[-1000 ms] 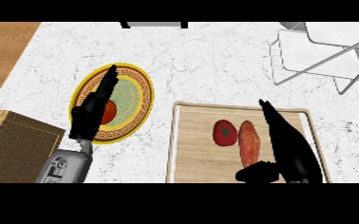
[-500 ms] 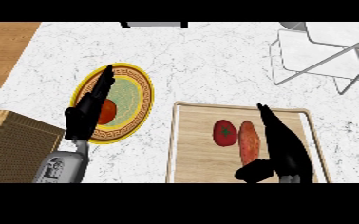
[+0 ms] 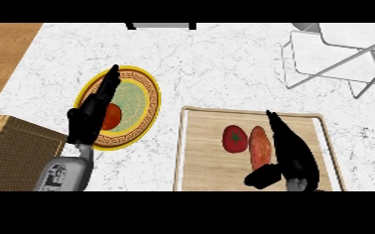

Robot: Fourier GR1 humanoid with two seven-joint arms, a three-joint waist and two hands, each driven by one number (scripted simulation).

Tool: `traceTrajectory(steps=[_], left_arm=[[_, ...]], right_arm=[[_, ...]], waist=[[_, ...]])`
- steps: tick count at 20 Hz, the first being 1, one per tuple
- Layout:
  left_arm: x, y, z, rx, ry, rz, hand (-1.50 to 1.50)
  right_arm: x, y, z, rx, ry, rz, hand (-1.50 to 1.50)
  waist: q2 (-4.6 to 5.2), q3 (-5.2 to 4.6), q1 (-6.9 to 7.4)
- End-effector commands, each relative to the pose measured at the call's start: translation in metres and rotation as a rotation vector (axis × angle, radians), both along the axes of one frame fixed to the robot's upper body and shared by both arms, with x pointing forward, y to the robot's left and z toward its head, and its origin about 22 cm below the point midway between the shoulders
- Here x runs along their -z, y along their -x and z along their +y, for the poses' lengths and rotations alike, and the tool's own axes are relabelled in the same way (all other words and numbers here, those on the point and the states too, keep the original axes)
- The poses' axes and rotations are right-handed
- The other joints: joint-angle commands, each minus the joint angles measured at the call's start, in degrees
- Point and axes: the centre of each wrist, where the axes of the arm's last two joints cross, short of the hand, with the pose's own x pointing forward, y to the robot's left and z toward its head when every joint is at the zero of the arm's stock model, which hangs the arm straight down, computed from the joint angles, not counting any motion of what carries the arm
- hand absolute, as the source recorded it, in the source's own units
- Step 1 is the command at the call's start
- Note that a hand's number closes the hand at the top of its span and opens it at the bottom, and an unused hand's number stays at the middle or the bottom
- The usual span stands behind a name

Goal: Pick the sweet potato from the tray and place it in the tiered shelf

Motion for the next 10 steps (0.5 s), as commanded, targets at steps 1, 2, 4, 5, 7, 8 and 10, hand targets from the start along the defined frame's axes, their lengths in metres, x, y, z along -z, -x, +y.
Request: traceTrajectory(steps=[1, 2, 4, 5, 7, 8, 10], left_arm=[[0.011, 0.007, 0.002, 0.007, 0.007, 0.000, 0.00], [0.005, -0.012, -0.001, 0.010, 0.004, 0.006, 0.00], [0.017, -0.012, -0.001, -0.003, -0.005, 0.007, 0.00], [0.008, -0.005, -0.013, 0.013, 0.007, 0.013, 0.00], [-0.016, -0.006, -0.022, 0.005, 0.005, -0.002, 0.00], [0.004, 0.000, -0.009, 0.010, 0.018, 0.003, 0.00], [0.010, 0.001, -0.025, 0.007, 0.023, 0.014, 0.00]], right_arm=[[0.007, 0.009, -0.001, -0.007, 0.002, 0.004, -1.50], [-0.003, 0.018, -0.015, -0.020, 0.002, 0.020, -1.50], [-0.008, 0.003, 0.002, -0.019, -0.004, 0.025, 1.50], [0.025, 0.008, -0.005, -0.063, 0.013, 0.059, 1.50], [0.013, 0.004, -0.003, -0.082, 0.033, 0.057, 1.50], [0.030, -0.007, -0.014, -0.108, 0.076, 0.054, 1.50], [0.020, 0.012, -0.001, -0.137, 0.108, 0.044, 1.50]], waist=[[0.00, 0.00, -0.05], [0.01, 0.00, -0.25], [0.03, 0.00, -0.14], [0.03, 0.01, -0.06], [-0.03, 0.01, -0.02], [0.03, 0.01, 0.10], [-0.02, 0.00, -0.08]])
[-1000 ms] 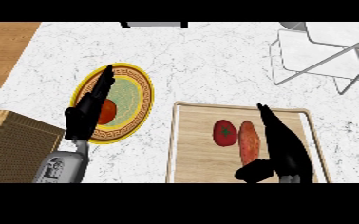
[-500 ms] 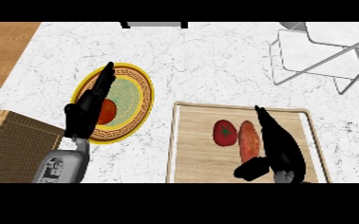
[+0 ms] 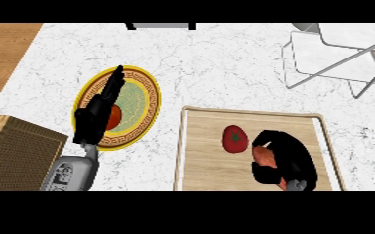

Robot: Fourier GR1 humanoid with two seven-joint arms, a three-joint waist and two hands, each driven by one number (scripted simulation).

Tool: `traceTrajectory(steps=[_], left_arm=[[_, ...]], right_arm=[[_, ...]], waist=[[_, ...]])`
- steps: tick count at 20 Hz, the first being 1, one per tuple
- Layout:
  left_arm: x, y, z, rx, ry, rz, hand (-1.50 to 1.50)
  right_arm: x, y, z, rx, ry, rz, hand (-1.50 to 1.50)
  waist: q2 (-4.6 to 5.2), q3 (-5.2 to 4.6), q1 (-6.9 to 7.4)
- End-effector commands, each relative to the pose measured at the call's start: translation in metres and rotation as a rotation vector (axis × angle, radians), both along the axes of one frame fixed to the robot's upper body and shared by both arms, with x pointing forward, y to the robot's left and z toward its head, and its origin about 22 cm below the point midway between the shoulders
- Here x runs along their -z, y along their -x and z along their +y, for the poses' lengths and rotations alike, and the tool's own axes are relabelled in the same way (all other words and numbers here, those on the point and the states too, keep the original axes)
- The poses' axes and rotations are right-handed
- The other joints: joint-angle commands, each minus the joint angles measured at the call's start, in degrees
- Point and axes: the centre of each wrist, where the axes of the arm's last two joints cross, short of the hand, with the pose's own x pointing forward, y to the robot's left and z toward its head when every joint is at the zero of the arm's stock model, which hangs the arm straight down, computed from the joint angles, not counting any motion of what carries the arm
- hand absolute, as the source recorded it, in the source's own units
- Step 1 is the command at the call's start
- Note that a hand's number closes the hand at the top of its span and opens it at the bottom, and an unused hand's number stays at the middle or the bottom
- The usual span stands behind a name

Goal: Pick the sweet potato from the tray and place it in the tiered shelf

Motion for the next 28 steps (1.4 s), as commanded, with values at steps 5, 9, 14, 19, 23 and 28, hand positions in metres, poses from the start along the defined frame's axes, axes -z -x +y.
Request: traceTrajectory(steps=[5, 9, 14, 19, 23, 28], left_arm=[[-0.013, 0.011, -0.008, 0.000, 0.006, -0.001, 0.00], [-0.018, 0.012, -0.018, -0.005, 0.004, -0.026, 0.00], [-0.005, 0.015, 0.004, 0.000, -0.018, -0.017, 0.00], [-0.001, -0.002, -0.001, 0.002, -0.008, 0.002, 0.00], [-0.002, 0.004, 0.013, -0.016, 0.002, -0.008, 0.00], [-0.003, 0.002, 0.006, -0.025, -0.027, -0.019, 0.00]], right_arm=[[0.004, -0.015, 0.022, -0.038, 0.044, -0.084, 1.50], [0.000, -0.054, 0.037, -0.064, 0.080, -0.136, 1.50], [-0.008, -0.041, 0.072, -0.058, 0.032, -0.221, 1.50], [-0.044, -0.040, 0.073, 0.013, -0.180, -0.445, 1.50], [-0.072, -0.013, 0.072, 0.038, -0.271, -0.591, 1.50], [-0.129, -0.001, 0.064, 0.117, -0.252, -0.707, 1.50]], waist=[[-0.02, 0.01, 0.21], [0.02, 0.03, 0.50], [-0.03, 0.01, 0.17], [-0.04, 0.04, -0.09], [-0.23, 0.00, -0.34], [-0.23, -0.02, -0.35]])
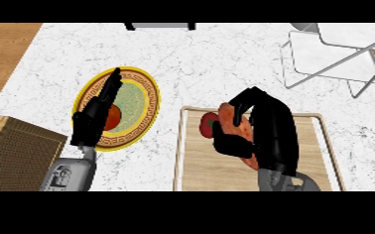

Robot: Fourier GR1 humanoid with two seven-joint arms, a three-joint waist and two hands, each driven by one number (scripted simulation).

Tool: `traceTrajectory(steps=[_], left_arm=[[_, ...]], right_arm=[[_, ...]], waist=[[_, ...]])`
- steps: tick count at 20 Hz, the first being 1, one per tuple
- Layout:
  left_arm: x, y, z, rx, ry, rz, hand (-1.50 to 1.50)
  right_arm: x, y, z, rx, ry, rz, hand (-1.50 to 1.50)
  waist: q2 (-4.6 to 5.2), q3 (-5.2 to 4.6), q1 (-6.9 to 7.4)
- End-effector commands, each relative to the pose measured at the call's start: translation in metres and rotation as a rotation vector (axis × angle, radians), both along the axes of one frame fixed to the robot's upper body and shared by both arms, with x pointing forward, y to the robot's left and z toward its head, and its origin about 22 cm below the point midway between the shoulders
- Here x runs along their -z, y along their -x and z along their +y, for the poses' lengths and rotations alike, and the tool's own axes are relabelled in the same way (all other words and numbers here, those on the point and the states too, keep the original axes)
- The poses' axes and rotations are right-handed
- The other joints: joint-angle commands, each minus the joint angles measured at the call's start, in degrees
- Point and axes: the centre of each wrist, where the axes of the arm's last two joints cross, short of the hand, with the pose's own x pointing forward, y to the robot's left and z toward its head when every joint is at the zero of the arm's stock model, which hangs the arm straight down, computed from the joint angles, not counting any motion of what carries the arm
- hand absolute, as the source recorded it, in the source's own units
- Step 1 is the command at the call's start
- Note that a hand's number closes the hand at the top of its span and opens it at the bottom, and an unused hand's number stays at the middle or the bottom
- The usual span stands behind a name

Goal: Pick the sweet potato from the tray and place it in the tiered shelf

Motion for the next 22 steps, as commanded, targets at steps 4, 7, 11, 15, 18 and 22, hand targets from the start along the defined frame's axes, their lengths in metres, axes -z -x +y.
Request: traceTrajectory(steps=[4, 7, 11, 15, 18, 22], left_arm=[[-0.013, -0.008, -0.002, -0.007, 0.016, -0.012, 0.00], [0.014, 0.010, -0.007, -0.015, -0.004, 0.005, 0.00], [0.014, 0.007, 0.013, 0.004, 0.012, -0.019, 0.00], [0.002, 0.003, -0.005, 0.000, 0.005, 0.002, 0.00], [-0.007, -0.007, 0.006, 0.002, -0.003, 0.009, 0.00], [0.006, -0.010, -0.004, -0.002, -0.001, 0.006, 0.00]], right_arm=[[-0.070, 0.017, -0.010, 0.171, 0.043, -0.151, 1.50], [-0.086, 0.025, -0.020, 0.234, 0.107, -0.176, 1.50], [-0.105, 0.005, -0.037, 0.305, 0.100, -0.257, 1.50], [-0.130, 0.001, -0.059, 0.383, 0.159, -0.316, 1.50], [-0.148, -0.011, -0.068, 0.411, 0.163, -0.305, 1.50], [-0.161, -0.034, -0.068, 0.439, 0.171, -0.330, 1.50]], waist=[[-0.04, -0.04, -0.05], [-0.03, -0.04, 0.04], [0.16, -0.03, 0.30], [0.06, 0.00, 0.22], [0.10, -0.01, 0.18], [0.21, -0.02, 0.23]])
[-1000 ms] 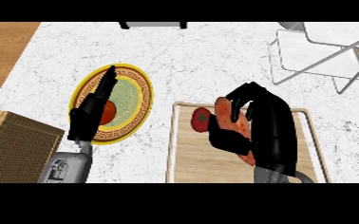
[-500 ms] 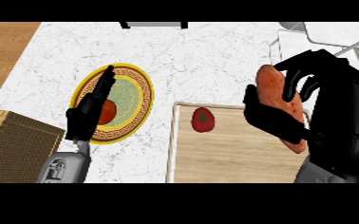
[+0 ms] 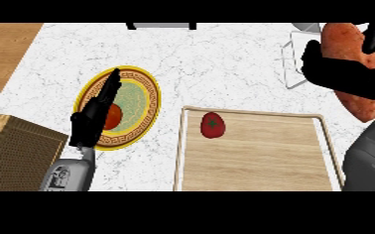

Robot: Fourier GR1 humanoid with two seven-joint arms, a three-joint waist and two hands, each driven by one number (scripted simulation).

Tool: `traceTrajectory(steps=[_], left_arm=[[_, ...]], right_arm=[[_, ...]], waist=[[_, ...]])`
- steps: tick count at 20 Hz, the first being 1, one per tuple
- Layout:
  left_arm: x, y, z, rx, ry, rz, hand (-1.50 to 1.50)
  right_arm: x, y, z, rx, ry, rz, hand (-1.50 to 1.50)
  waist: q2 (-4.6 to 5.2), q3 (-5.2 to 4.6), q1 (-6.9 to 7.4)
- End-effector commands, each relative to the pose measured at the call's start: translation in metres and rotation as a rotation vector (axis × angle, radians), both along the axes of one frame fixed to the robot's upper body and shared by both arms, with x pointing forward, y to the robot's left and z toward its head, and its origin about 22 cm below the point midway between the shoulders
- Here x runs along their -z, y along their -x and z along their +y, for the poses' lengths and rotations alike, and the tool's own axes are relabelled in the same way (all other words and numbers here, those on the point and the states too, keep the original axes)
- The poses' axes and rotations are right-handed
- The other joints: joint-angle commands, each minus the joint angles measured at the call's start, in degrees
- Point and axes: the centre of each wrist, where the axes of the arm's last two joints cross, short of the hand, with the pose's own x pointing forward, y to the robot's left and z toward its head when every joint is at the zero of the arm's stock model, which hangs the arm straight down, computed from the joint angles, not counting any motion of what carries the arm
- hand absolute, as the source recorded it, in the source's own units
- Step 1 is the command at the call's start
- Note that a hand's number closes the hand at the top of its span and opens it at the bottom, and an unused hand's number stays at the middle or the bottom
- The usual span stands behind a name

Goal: Pick the sweet potato from the tray and place it in the tiered shelf

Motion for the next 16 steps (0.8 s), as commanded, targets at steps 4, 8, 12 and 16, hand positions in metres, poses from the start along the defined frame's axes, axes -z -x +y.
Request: traceTrajectory(steps=[4, 8, 12, 16], left_arm=[[0.001, -0.003, -0.006, 0.007, 0.014, 0.002, 0.00], [-0.006, 0.004, -0.009, 0.005, 0.004, 0.000, 0.00], [0.007, 0.001, -0.013, 0.016, 0.002, -0.014, 0.00], [0.001, 0.012, -0.006, 0.007, -0.004, 0.000, 0.00]], right_arm=[[-0.042, -0.032, -0.031, 0.121, -0.010, -0.021, 1.50], [-0.049, -0.034, -0.051, 0.130, 0.023, -0.050, 1.50], [-0.050, -0.045, -0.067, 0.140, 0.038, -0.057, 1.50], [-0.041, -0.071, -0.070, 0.164, 0.164, -0.057, 1.50]], waist=[[0.11, -0.01, 0.26], [0.03, 0.01, 0.19], [0.10, 0.00, 0.07], [0.14, 0.01, 0.57]])
